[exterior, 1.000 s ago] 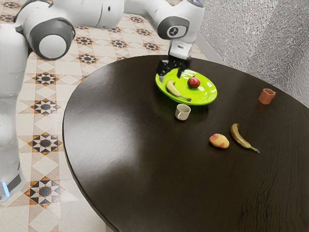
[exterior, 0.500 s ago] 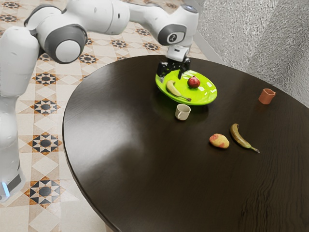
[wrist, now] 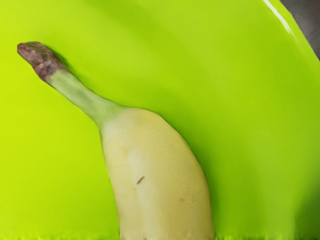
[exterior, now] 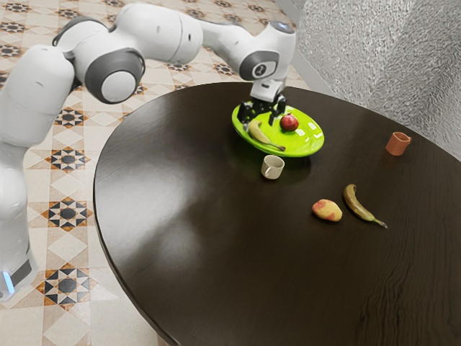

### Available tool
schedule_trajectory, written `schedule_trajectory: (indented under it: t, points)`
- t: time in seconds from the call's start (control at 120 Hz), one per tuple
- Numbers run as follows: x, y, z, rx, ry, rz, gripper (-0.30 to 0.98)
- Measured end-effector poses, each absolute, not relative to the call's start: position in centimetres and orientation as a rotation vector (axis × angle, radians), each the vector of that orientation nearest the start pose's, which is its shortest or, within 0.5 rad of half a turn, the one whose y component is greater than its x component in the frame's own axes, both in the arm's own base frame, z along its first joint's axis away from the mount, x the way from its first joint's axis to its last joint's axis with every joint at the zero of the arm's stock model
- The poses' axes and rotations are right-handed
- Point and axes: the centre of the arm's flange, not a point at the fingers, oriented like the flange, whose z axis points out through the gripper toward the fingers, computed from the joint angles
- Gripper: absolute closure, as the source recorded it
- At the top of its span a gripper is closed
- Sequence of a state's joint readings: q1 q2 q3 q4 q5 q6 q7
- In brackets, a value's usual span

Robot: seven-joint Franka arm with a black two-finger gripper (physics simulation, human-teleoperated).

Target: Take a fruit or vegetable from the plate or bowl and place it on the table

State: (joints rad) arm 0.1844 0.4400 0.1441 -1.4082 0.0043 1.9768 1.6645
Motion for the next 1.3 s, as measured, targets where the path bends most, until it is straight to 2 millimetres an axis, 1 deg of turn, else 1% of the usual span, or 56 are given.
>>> schedule_trajectory:
  t: [0.1,0.283,0.342,0.4,0.533,0.642,0.75,0.85,1.017,1.125,1.2,1.267,1.3]
  points:
    - [67.0,21.7,46.1,-2.344,1.868,-0.038,0.00]
    - [67.4,21.8,45.1,-2.347,1.869,-0.055,0.00]
    - [67.6,21.8,45.2,-2.343,1.866,-0.062,0.01]
    - [67.7,21.8,45.1,-2.343,1.864,-0.066,0.07]
    - [67.8,21.9,45.0,-2.350,1.852,-0.071,0.26]
    - [67.7,22.3,44.6,-2.376,1.830,-0.077,0.37]
    - [67.5,23.3,44.1,-2.430,1.787,-0.100,0.44]
    - [67.2,23.9,44.3,-2.471,1.741,-0.117,0.46]
    - [66.5,23.9,47.0,-2.513,1.654,-0.113,0.58]
    - [65.7,23.0,49.6,-2.544,1.600,-0.102,0.53]
    - [64.9,21.8,52.1,-2.561,1.571,-0.096,0.52]
    - [64.3,19.6,55.0,-2.558,1.560,-0.087,0.52]
    - [63.9,18.2,56.4,-2.556,1.561,-0.085,0.52]
